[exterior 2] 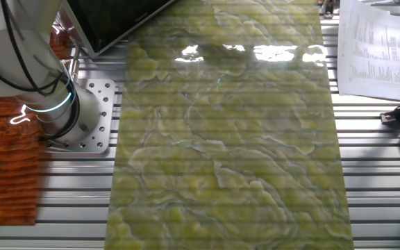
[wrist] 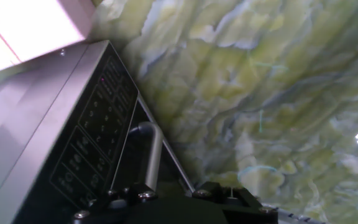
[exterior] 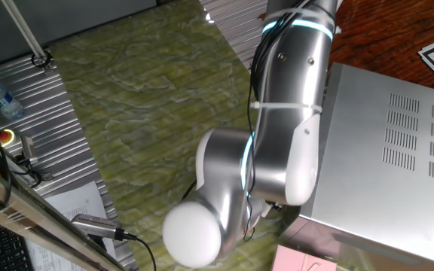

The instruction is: Open the microwave door

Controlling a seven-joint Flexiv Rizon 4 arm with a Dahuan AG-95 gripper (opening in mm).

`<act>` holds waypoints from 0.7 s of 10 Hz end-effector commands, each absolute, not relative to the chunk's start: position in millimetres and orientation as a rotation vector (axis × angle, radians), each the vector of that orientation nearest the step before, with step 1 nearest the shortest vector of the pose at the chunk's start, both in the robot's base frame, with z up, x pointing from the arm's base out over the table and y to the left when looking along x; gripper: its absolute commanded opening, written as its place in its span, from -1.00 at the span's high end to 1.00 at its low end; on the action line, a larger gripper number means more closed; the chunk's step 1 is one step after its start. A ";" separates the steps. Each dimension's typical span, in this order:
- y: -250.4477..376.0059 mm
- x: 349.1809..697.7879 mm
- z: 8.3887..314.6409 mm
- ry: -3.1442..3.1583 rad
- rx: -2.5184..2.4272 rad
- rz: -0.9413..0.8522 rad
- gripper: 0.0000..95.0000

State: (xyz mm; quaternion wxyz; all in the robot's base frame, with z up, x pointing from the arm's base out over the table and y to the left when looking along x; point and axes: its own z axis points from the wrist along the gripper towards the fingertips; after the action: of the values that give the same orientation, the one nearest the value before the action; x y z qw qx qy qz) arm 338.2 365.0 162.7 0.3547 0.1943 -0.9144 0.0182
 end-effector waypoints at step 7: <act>358.8 330.6 157.2 -2.365 0.444 0.070 0.20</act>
State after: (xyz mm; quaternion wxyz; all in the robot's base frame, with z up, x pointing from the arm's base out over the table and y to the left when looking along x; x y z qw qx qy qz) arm 331.8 365.8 158.3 0.3613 0.1860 -0.9132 0.0304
